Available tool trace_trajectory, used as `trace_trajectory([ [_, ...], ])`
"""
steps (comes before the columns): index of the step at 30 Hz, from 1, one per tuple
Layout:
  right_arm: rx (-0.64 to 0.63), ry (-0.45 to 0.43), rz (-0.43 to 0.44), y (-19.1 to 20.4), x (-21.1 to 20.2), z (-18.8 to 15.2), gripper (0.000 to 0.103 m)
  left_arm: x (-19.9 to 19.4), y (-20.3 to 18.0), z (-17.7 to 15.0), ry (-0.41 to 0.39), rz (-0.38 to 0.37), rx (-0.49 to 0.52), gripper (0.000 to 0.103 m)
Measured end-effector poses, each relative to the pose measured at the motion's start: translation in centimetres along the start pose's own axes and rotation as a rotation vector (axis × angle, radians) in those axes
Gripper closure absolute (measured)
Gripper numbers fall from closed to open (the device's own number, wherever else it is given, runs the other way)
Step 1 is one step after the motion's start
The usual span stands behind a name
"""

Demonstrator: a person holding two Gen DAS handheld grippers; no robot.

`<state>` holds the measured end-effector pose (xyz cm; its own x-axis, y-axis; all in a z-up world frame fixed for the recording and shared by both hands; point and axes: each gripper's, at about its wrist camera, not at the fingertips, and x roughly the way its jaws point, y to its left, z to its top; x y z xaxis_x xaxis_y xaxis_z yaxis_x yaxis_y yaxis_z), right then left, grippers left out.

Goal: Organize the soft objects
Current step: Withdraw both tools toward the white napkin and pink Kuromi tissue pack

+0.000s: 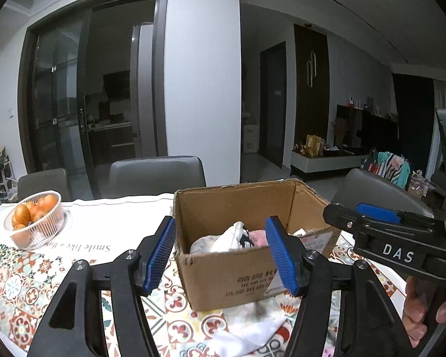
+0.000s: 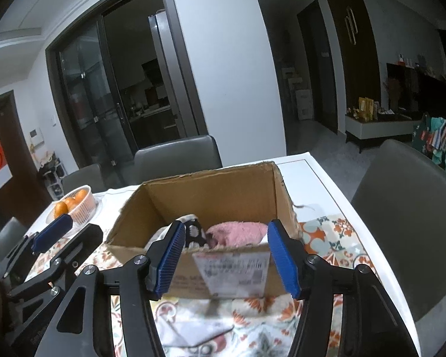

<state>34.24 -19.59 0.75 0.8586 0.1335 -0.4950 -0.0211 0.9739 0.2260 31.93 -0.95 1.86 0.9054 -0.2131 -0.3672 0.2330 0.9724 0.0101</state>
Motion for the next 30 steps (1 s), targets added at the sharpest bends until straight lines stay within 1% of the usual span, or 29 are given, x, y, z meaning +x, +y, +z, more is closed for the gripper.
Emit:
trace_trajectory([
  [6,0.013,-0.007,-0.031,0.7,-2.1,-1.2,0.035,-2.0,0.4,-1.0,0.001,0.012,0.005,0.041],
  [18,0.055,0.014,-0.111,1.7,-4.3,-4.3,0.030,-4.5,1.5,-3.2,0.032,0.006,0.011,0.041],
  [20,0.067,0.017,-0.122,1.9,-4.5,-4.8,0.027,-4.7,1.4,-3.6,0.041,0.002,0.012,0.041],
  [26,0.106,0.036,-0.174,2.2,-5.1,-6.6,0.025,-4.9,1.5,-4.6,0.064,-0.013,0.039,0.041],
  [30,0.119,0.073,-0.191,2.2,-5.0,-7.9,0.024,-4.7,1.5,-5.5,0.087,-0.028,0.067,0.041],
])
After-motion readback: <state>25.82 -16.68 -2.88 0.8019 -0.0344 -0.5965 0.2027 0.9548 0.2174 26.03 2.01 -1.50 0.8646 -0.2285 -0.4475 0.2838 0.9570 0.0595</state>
